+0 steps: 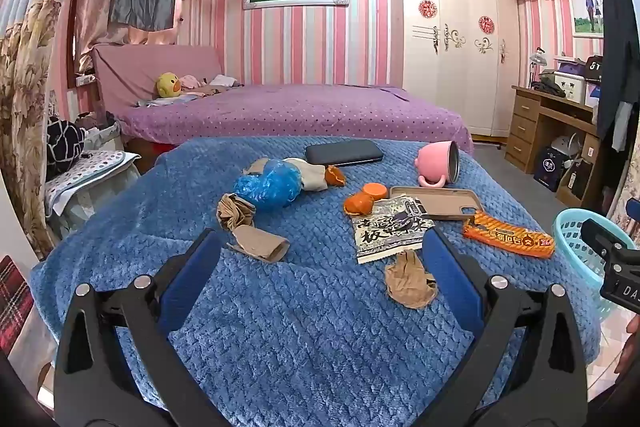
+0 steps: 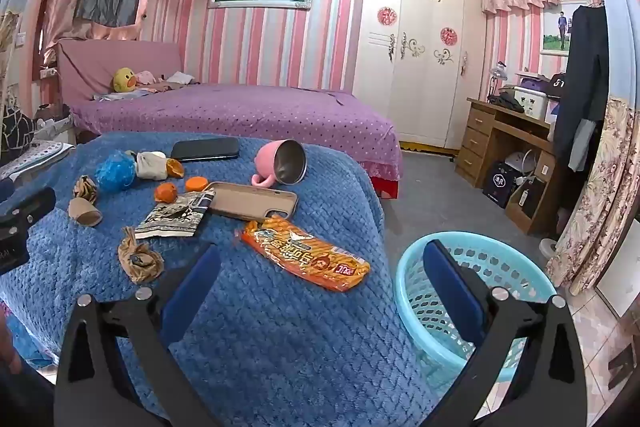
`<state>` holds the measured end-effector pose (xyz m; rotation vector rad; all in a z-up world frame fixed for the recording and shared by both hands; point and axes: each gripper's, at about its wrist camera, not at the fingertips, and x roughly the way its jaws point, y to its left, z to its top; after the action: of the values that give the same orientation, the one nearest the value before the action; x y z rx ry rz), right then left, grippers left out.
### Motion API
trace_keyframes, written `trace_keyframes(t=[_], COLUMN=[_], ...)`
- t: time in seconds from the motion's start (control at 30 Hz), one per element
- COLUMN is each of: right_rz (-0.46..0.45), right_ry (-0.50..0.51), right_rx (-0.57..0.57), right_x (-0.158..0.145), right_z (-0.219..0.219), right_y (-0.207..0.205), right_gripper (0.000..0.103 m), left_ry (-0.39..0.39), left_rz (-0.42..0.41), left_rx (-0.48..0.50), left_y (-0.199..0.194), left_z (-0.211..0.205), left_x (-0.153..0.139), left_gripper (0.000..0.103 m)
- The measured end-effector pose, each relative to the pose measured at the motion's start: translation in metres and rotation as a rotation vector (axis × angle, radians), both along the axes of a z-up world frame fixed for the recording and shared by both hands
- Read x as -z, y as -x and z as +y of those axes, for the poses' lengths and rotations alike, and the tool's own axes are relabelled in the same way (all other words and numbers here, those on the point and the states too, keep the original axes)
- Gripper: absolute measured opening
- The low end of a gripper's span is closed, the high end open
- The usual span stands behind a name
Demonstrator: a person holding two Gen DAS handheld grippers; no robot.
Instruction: Collect trash
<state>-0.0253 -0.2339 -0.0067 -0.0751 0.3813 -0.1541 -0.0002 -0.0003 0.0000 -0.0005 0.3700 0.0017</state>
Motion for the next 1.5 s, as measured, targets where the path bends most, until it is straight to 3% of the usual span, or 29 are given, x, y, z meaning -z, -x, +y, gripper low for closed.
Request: trace_keyframes(t=[1.5], right_rz=[-0.002], right_ry=[0.002], right_rx=[0.002], right_x=[0.0012], right_z=[-0.0018], right_y=[-0.0003], right_gripper=[0.099], left_ry=[-0.003], left_rz=[0.009], left_rx=[0.000], left_y=[0.0000], left_z=[-0.0002], left_x=[0.0029], left_gripper=[0.098])
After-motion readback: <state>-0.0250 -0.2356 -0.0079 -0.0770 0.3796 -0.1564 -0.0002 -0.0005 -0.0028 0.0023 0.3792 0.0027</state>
